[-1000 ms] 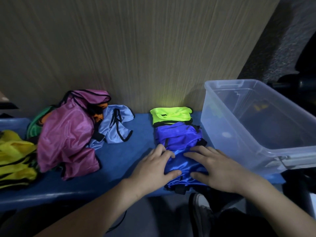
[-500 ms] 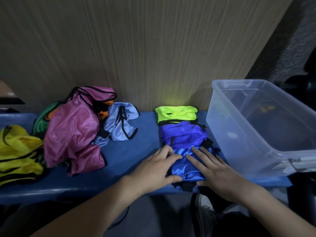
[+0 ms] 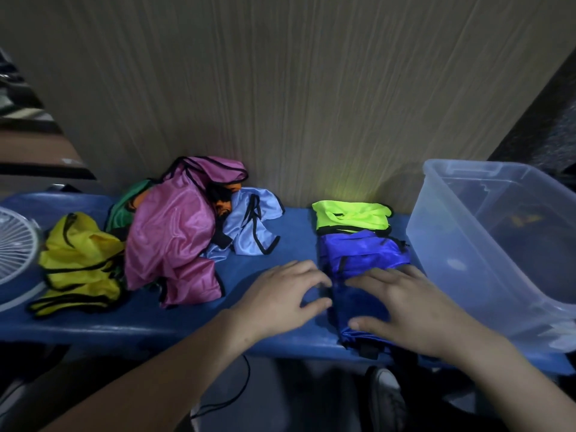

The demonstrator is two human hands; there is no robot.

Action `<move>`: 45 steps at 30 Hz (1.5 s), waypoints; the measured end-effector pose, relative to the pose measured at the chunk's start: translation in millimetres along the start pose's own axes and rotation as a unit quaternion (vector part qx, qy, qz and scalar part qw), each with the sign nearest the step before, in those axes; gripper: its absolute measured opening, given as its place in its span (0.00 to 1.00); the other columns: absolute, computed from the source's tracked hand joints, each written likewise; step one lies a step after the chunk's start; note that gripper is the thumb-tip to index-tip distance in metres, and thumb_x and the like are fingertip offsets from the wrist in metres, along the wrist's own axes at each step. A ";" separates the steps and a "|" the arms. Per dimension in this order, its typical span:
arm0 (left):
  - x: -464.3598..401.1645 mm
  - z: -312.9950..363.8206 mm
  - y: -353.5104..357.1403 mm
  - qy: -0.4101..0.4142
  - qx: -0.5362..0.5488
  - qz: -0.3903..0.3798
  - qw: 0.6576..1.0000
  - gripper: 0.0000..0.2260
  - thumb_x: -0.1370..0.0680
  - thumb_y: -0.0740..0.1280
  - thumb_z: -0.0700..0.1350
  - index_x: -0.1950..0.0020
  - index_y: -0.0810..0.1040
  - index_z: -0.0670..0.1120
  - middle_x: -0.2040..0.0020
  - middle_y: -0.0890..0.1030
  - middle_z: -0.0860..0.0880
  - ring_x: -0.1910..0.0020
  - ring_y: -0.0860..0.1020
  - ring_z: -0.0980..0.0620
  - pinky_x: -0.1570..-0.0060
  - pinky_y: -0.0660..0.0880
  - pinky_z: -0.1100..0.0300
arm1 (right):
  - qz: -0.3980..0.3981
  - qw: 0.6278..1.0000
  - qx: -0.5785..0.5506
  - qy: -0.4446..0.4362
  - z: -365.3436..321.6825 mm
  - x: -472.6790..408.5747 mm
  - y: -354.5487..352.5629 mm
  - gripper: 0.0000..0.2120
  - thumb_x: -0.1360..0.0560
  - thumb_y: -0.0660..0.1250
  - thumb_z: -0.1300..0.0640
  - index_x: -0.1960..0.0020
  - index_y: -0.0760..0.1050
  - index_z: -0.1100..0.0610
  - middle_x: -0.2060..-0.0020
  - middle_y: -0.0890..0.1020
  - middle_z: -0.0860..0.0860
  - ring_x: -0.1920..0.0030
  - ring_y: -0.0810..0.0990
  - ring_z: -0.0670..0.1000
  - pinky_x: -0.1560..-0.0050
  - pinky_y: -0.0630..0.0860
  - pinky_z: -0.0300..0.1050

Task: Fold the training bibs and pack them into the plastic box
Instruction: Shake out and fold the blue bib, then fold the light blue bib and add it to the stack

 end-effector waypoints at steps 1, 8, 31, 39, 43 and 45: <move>3.0 -6.4 -4.6 -0.012 -0.002 0.007 1.000 0.14 0.21 0.64 0.59 0.38 0.76 0.57 0.44 0.76 0.58 0.41 0.74 0.58 0.42 0.72 0.56 | 0.013 1.000 -0.008 -0.004 -8.2 -7.5 -1.5 0.38 0.30 0.48 0.23 0.30 0.72 0.43 0.38 0.78 0.40 0.38 0.77 0.47 0.36 0.69 0.48; 33.5 -70.1 -25.9 -0.127 -0.001 0.057 0.990 0.07 0.21 0.67 0.52 0.44 0.80 0.56 0.49 0.78 0.59 0.50 0.75 0.62 0.49 0.76 0.57 | 0.031 0.998 -0.036 -0.043 -56.6 -70.6 2.3 0.33 0.28 0.48 0.29 0.31 0.71 0.44 0.38 0.78 0.43 0.38 0.77 0.49 0.37 0.69 0.48; 50.7 -163.4 -50.9 -0.268 -0.015 0.115 0.956 0.18 0.27 0.75 0.46 0.42 0.70 0.50 0.46 0.69 0.54 0.49 0.73 0.52 0.52 0.73 0.54 | 0.112 0.993 -0.045 0.012 -101.0 -197.1 45.9 0.12 0.24 0.62 0.59 0.41 0.76 0.53 0.49 0.79 0.54 0.50 0.79 0.61 0.56 0.71 0.50; 48.3 -154.0 -47.7 -0.252 -0.113 0.071 0.959 0.10 0.21 0.68 0.48 0.39 0.80 0.53 0.48 0.75 0.51 0.47 0.77 0.49 0.49 0.73 0.56 | 0.050 0.992 -0.110 0.039 -90.0 -157.9 27.0 0.07 0.24 0.59 0.51 0.54 0.73 0.53 0.50 0.81 0.53 0.47 0.78 0.61 0.56 0.68 0.48; 45.7 -134.1 -45.1 -0.173 -0.105 0.105 0.974 0.03 0.26 0.73 0.45 0.55 0.80 0.50 0.55 0.71 0.52 0.54 0.75 0.49 0.56 0.73 0.54 | 0.085 0.983 -0.155 -0.040 -83.0 -131.6 12.4 0.14 0.32 0.49 0.44 0.63 0.69 0.50 0.57 0.74 0.51 0.51 0.75 0.58 0.51 0.71 0.51; 45.1 -122.4 -40.1 -0.131 -0.095 0.099 0.982 0.12 0.31 0.77 0.45 0.56 0.74 0.50 0.52 0.70 0.53 0.53 0.72 0.51 0.56 0.69 0.58 | 0.090 0.977 -0.184 -0.055 -75.3 -121.0 9.4 0.18 0.32 0.50 0.46 0.62 0.73 0.56 0.58 0.76 0.52 0.54 0.74 0.56 0.52 0.72 0.52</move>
Point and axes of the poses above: each hand's wrist, its own x-axis away from the middle knuckle, its own y-axis out of the palm, z = x × y, the point moved 3 cm from there along -x, towards the middle knuckle
